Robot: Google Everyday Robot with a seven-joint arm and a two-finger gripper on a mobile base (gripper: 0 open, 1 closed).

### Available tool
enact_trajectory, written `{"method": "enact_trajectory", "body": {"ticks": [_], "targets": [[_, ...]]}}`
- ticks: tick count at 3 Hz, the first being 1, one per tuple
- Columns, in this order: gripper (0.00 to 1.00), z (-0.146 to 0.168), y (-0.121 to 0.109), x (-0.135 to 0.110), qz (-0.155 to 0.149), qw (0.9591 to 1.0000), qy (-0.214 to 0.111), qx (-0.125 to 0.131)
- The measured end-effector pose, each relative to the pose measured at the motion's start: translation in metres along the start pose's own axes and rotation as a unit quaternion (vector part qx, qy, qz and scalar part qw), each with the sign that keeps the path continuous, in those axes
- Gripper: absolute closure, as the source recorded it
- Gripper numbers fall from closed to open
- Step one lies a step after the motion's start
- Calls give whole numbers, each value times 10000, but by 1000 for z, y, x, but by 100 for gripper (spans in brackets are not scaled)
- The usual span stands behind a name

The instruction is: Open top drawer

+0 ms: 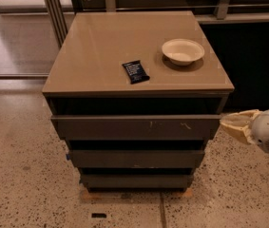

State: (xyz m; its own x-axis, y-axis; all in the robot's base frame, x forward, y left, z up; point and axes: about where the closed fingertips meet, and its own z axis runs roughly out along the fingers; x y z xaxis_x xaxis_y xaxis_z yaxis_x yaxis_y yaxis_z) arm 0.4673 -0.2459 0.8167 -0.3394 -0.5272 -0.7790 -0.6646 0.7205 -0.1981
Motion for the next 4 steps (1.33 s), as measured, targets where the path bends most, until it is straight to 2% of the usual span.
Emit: {"method": "enact_trajectory", "body": {"ticks": [1, 2, 3, 4], "targets": [[100, 32, -3, 7, 331, 9964, -774, 84], [100, 71, -17, 10, 552, 9883, -1418, -76], [100, 83, -16, 21, 672, 9868, -1468, -158], [100, 83, -17, 20, 632, 9870, -1479, -52]]}}
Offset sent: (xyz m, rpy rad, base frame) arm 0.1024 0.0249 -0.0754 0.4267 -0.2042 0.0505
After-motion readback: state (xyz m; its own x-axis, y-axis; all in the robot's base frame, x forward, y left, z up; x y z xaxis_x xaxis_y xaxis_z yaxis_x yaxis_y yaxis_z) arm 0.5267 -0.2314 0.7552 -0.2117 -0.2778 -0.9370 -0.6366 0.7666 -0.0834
